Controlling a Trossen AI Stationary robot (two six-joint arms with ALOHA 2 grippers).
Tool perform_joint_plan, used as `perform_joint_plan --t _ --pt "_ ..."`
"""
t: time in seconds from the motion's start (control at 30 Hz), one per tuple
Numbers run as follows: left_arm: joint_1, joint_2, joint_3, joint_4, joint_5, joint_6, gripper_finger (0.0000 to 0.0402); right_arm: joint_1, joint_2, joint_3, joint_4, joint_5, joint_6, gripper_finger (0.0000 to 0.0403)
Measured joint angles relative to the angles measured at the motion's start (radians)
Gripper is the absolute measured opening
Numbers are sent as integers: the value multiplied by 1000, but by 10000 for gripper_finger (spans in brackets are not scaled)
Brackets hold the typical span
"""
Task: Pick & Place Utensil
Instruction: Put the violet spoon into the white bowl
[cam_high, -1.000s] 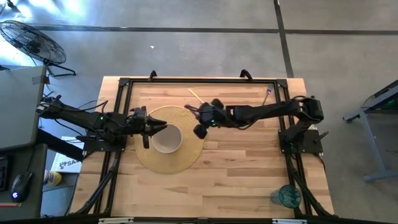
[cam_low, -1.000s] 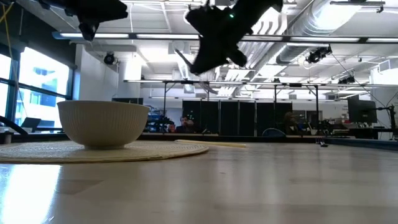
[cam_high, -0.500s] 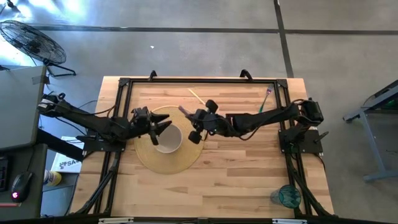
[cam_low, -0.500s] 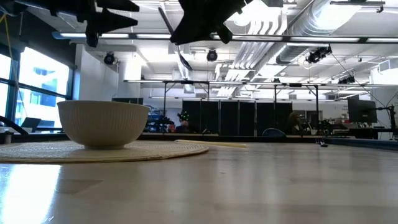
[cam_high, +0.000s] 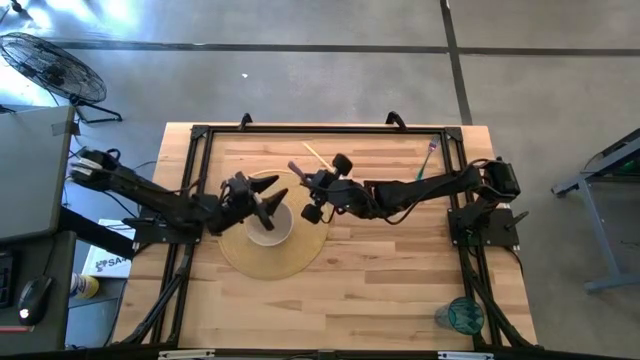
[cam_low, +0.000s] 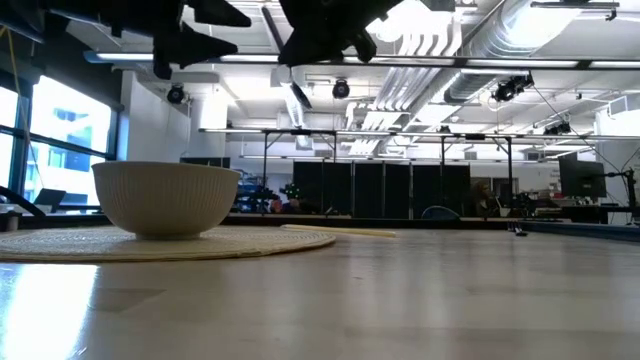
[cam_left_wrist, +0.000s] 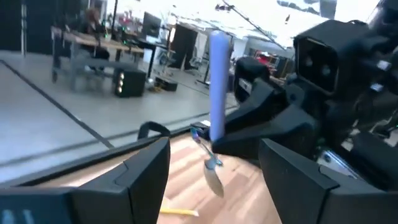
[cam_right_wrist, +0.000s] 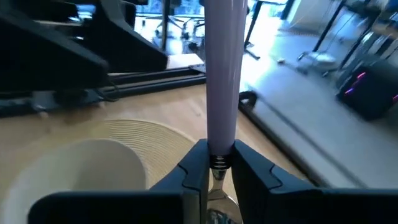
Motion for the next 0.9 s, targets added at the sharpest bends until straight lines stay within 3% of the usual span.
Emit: perform_joint_plan --t 0.23,0.4,0.7,0.9 --pt "23 124 32 192 11 171 243 11 0 0 20 62 -208 41" --pt "99 188 95 181 55 166 243 11 0 0 24 86 -271 47" --pt "127 196 113 231 93 164 241 11 0 0 23 90 -285 46" --pt "179 196 113 251 136 114 204 10 0 0 23 89 -285 43"
